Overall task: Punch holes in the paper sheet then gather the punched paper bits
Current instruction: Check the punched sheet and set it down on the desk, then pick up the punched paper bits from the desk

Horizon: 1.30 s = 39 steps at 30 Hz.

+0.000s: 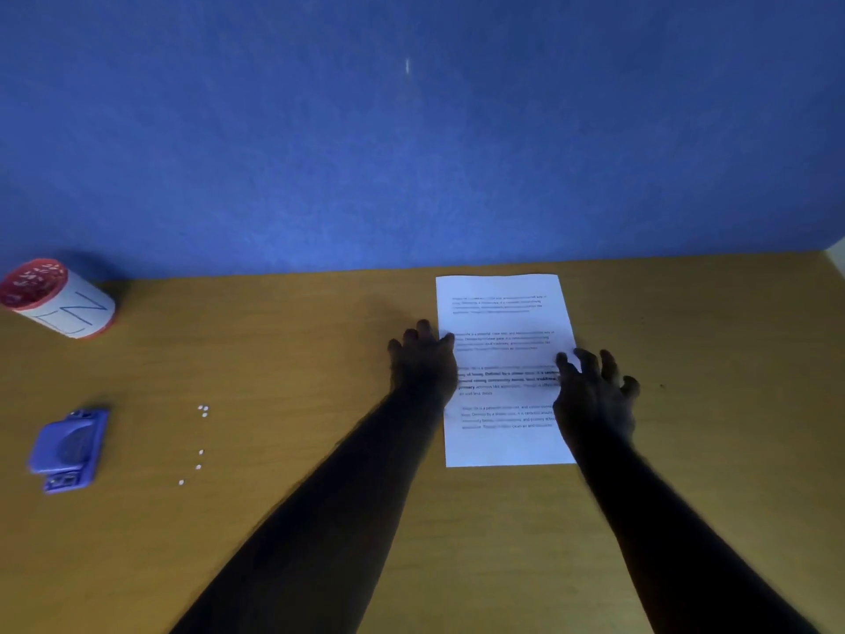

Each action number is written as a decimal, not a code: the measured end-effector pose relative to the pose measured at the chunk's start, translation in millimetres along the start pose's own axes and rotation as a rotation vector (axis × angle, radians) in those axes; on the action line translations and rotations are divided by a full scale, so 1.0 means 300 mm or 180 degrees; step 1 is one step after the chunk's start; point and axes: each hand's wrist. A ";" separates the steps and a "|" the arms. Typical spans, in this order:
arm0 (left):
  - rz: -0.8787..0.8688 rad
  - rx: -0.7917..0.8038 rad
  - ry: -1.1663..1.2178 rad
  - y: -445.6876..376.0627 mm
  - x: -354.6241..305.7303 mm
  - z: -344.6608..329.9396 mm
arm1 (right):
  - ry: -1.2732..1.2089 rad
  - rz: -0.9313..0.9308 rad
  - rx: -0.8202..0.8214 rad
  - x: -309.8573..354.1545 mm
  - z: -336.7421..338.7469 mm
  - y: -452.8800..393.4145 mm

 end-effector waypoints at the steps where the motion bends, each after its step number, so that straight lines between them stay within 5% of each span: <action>1: -0.0019 0.0013 0.0024 -0.004 -0.009 0.007 | 0.0038 0.0018 0.0029 -0.008 0.005 -0.003; 5: -0.0143 -0.0055 0.0736 0.008 0.005 0.037 | -0.0879 -0.0138 -0.0016 -0.028 0.043 -0.017; 8: -0.0149 -0.0546 0.0969 0.051 0.099 0.045 | -0.1611 -0.0128 -0.0510 0.030 0.053 0.025; 17: 0.0603 -0.0756 0.0766 0.313 0.587 -0.003 | -0.1973 0.1025 -0.0274 0.442 0.074 0.278; 26: 0.1322 -0.0855 0.0840 0.591 0.991 -0.070 | -0.1666 0.2182 0.0912 0.955 0.069 0.476; 39: 0.0453 -0.0684 0.0932 0.731 1.072 -0.179 | -0.0445 0.2538 0.0173 1.266 0.097 0.501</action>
Point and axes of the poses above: each hand's wrist, its own y-axis away from the middle knuckle, its own z-axis out of the back of the hand, x = y × z, and after that the axes turned 5 degrees about -z, right-handed
